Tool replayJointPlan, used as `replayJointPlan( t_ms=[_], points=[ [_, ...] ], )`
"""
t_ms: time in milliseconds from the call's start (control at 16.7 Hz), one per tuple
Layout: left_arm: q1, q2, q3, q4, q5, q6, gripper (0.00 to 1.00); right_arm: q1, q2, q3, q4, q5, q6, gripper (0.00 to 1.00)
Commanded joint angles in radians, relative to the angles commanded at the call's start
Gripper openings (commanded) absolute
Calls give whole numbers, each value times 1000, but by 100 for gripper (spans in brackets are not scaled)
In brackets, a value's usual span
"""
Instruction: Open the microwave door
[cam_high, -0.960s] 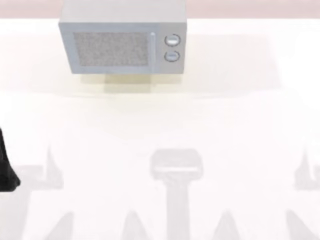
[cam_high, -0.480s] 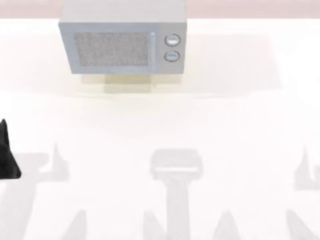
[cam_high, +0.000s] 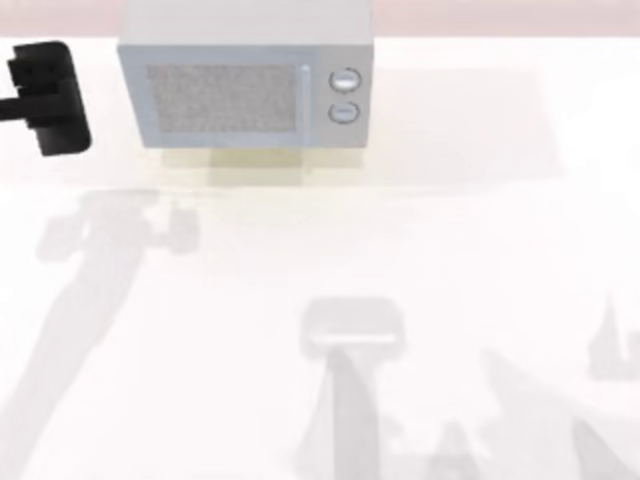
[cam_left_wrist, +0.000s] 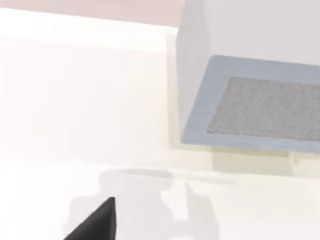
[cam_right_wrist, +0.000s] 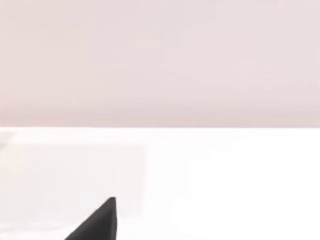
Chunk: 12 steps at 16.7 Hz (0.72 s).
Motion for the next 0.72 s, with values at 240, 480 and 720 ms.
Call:
replayJointPlan(
  t_ms=[240, 480, 720],
  points=[
    [-115, 410, 483, -205, -53, -112, 100, 0, 0, 0, 0, 0, 0, 100],
    [-217, 774, 889, -398, -102, -208, 100, 0, 0, 0, 0, 0, 0, 100],
    [-297, 1058, 1159, -563, -140, -277, 100, 0, 0, 0, 0, 0, 0, 100]
  ],
)
